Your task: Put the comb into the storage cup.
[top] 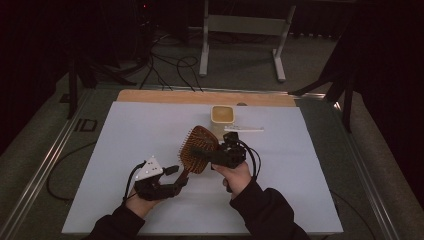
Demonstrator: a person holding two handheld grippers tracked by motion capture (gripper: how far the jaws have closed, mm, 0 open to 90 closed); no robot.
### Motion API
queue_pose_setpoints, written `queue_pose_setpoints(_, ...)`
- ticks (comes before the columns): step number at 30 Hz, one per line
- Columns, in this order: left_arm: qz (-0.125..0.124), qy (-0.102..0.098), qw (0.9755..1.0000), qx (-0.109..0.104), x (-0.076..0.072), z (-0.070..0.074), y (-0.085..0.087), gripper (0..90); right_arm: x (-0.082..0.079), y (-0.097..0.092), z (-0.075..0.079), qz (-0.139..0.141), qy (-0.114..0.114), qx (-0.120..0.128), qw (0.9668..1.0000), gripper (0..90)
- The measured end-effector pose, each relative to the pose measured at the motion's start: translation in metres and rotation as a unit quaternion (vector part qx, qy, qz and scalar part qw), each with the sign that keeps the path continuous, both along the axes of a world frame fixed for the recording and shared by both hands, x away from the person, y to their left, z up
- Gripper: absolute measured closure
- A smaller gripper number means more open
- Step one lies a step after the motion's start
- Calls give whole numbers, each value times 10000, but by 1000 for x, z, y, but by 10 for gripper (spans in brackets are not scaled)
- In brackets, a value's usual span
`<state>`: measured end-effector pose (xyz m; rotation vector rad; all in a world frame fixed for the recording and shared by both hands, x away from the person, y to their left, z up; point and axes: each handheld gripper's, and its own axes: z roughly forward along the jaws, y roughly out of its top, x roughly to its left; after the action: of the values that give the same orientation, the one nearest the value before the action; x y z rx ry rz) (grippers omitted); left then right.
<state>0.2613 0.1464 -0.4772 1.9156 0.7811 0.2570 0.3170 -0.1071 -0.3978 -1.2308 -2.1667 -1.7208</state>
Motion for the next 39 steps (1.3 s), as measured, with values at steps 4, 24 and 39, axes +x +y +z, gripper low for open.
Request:
queue_pose_setpoints(4, 167, 36, 9998, 90, 0, 2, 0, 292, 4, -7, 6, 3, 8, -64, 10000, 495)
queue_pose_setpoints(24, -179, 168, 9996, 140, 3, -3, 16, 0, 12, -35, 33, -185, -437, 15, 9989, 496)
queue_pose_setpoints(39, -115, -175, 9994, 275, -7, -6, 35, 0, 20, -50, 56, -417, -692, 75, 9967, 496)
